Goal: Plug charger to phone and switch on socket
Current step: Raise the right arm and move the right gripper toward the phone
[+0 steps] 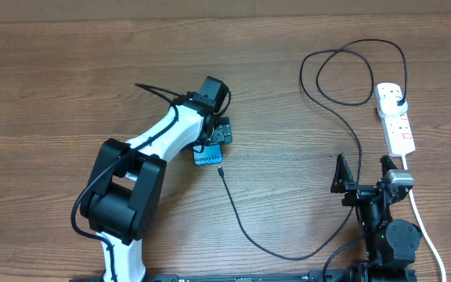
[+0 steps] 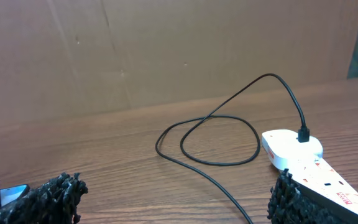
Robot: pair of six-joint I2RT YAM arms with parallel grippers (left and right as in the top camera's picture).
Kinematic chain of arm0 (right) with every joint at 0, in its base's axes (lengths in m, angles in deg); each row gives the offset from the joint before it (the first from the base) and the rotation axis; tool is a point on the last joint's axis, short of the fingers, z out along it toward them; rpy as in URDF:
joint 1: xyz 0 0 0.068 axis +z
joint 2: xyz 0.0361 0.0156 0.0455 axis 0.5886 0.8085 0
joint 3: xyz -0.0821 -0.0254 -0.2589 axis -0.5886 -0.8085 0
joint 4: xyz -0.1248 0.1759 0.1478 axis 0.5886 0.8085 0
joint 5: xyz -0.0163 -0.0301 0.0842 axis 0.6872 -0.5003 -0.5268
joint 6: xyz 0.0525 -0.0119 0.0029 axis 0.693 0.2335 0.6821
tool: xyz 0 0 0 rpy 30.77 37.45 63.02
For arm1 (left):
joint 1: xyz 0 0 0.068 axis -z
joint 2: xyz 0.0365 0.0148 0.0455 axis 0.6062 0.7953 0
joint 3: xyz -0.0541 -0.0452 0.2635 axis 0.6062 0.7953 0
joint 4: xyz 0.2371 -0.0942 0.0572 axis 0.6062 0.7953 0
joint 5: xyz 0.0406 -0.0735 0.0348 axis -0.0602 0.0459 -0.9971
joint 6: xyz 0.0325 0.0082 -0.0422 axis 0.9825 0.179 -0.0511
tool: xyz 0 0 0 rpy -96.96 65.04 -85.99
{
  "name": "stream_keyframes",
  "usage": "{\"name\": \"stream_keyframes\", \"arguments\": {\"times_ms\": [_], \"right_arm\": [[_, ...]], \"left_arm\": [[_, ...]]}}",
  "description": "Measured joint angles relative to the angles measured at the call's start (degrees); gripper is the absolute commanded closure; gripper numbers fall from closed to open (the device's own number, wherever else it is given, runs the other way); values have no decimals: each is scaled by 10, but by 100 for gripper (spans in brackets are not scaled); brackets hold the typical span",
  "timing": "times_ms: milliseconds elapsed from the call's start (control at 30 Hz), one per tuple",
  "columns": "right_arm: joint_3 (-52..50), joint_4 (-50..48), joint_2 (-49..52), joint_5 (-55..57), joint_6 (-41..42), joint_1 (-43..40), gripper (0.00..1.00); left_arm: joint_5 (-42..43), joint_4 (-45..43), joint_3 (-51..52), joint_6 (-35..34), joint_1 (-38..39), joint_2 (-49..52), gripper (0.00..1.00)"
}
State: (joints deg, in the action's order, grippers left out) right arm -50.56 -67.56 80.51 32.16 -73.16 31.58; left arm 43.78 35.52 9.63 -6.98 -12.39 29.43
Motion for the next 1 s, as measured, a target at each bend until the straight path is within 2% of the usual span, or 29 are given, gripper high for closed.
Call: {"name": "stream_keyframes", "arguments": {"times_ms": [33,100,367,700,1000], "right_arm": [[0,0,0,0,0,0,0],[0,0,0,0,0,0,0],[0,0,0,0,0,0,0],[0,-9,0,-3,0,0,0],[0,-12,0,-153,2,0,0]], "left_arm": [[2,-1,1,-1,-3,-1,17],[6,-2,1,0,-6,-1,20],[12,-2,1,4,-6,-2,14],[18,-1,1,14,-7,-2,20],[49,-2,0,44,-14,-3,16]]}}
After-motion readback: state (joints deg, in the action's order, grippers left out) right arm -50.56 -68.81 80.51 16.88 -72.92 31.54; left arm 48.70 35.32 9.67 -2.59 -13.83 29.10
